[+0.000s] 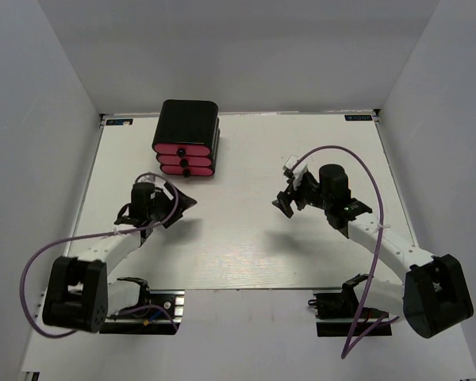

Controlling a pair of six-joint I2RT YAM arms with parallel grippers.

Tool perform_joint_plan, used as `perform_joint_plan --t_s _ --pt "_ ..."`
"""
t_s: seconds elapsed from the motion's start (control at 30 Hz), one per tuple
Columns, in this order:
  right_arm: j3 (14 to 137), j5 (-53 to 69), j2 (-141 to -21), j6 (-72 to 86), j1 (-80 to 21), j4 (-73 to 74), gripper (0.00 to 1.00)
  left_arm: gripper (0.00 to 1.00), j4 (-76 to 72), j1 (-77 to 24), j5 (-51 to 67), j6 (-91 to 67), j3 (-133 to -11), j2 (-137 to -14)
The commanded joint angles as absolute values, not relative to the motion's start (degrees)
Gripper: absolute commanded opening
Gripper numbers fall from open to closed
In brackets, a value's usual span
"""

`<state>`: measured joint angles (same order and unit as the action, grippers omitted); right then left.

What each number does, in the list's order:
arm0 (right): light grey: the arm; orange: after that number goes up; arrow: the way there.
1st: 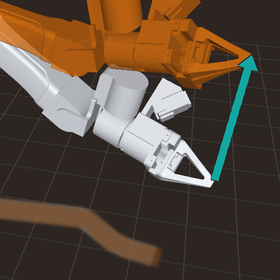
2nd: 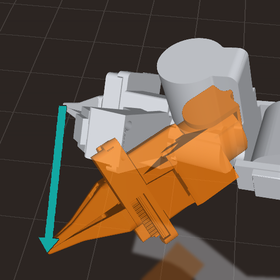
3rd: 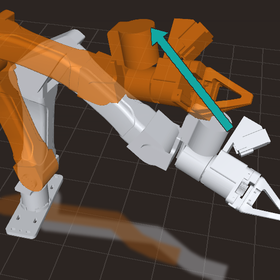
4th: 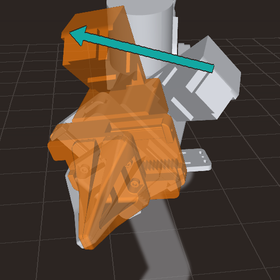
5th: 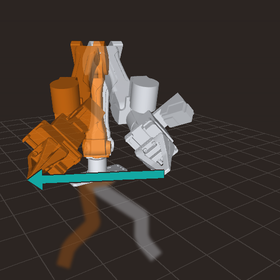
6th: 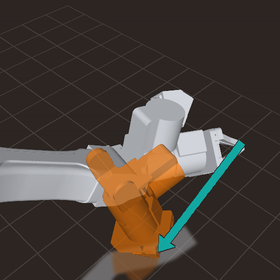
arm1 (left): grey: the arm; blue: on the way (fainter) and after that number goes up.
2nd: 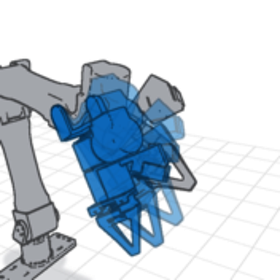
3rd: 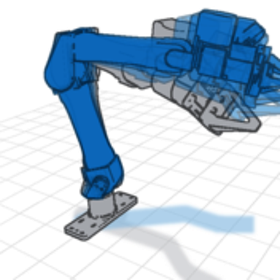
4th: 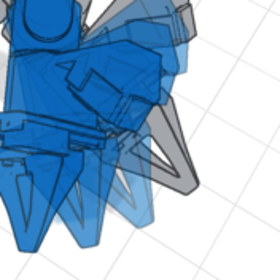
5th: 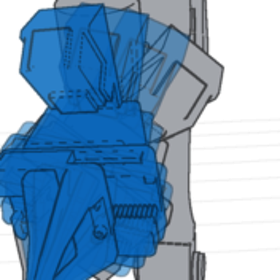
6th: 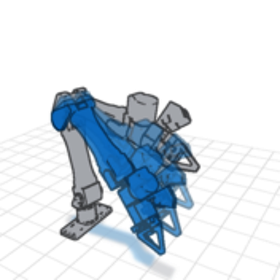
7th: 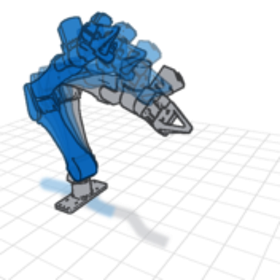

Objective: Sort the stationery into containers
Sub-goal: Close the drawer

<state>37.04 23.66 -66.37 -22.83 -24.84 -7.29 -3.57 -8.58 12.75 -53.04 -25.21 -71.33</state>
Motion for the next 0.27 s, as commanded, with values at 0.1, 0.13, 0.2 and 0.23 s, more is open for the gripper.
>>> perform_joint_plan --t_s 0.1,0.13,0.2,0.23 --pt "40.95 18.10 -65.65 -9.93 -25.05 -3.52 0.90 0.88 7.21 -8.96 21.36 -34.29 -29.35 -51.71" --pt "42.09 18.37 -65.57 -9.84 -24.96 -2.91 0.90 0.92 7.90 -8.96 21.36 -33.06 -29.36 -47.07" --pt "42.01 17.93 -64.34 -9.06 -24.96 -1.93 0.90 1.00 7.91 -8.96 21.36 -31.30 -30.58 -43.61" --pt "41.32 18.63 -63.73 -8.79 -24.70 -2.19 0.90 1.00 7.91 -8.96 21.97 -30.77 -30.59 -42.55"
